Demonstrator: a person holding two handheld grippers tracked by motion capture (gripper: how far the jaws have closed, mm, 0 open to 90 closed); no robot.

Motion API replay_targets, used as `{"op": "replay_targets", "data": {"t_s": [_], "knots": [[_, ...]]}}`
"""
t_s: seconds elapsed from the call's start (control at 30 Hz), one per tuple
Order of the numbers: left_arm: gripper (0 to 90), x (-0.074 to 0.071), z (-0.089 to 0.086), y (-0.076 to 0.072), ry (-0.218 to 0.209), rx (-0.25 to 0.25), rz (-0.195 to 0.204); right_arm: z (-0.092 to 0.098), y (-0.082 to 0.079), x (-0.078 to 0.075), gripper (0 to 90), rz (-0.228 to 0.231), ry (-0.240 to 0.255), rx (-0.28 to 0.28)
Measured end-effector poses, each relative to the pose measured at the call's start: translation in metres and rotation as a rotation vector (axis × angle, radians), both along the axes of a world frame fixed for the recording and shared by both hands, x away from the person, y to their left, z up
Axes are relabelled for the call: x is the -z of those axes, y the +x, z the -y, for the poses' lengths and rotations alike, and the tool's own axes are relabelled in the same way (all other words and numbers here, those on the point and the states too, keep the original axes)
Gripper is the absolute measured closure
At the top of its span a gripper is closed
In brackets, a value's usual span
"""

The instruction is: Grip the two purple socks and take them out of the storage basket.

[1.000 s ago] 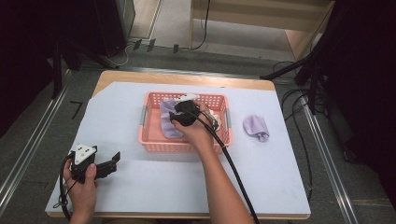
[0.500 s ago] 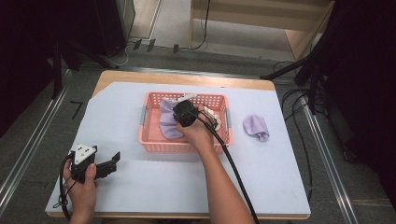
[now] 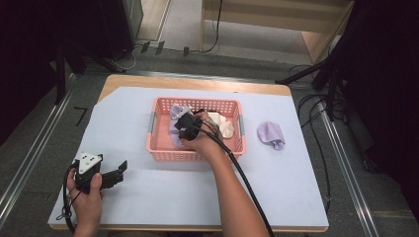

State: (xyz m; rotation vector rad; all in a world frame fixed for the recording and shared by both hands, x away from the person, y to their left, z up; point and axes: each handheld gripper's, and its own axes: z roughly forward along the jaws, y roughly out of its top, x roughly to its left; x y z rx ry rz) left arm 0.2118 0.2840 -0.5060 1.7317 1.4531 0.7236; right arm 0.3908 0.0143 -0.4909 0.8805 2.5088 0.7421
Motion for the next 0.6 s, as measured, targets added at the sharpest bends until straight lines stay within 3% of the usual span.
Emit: {"op": "replay_targets", "data": {"t_s": [0.1, 0.23, 0.33, 0.5, 0.6], "knots": [[14.0, 0.000, 0.000, 0.000, 0.001, 0.000, 0.000, 0.003, 0.001, -0.006, 86.4, -0.017, 0.026, 0.038], [14.0, 0.000, 0.000, 0.000, 0.001, -0.001, -0.002, 0.008, -0.001, -0.015, 87.9, 0.025, 0.092, 0.034], [14.0, 0.000, 0.000, 0.000, 0.001, 0.000, -0.002, 0.011, -0.006, -0.022, 88.1, 0.060, 0.170, 0.025], [14.0, 0.000, 0.000, 0.000, 0.003, 0.000, -0.003, 0.017, -0.014, -0.031, 88.3, 0.176, 0.256, 0.031], [14.0, 0.000, 0.000, 0.000, 0.003, 0.001, -0.004, 0.026, -0.017, -0.037, 88.4, 0.241, 0.346, 0.042]]}}
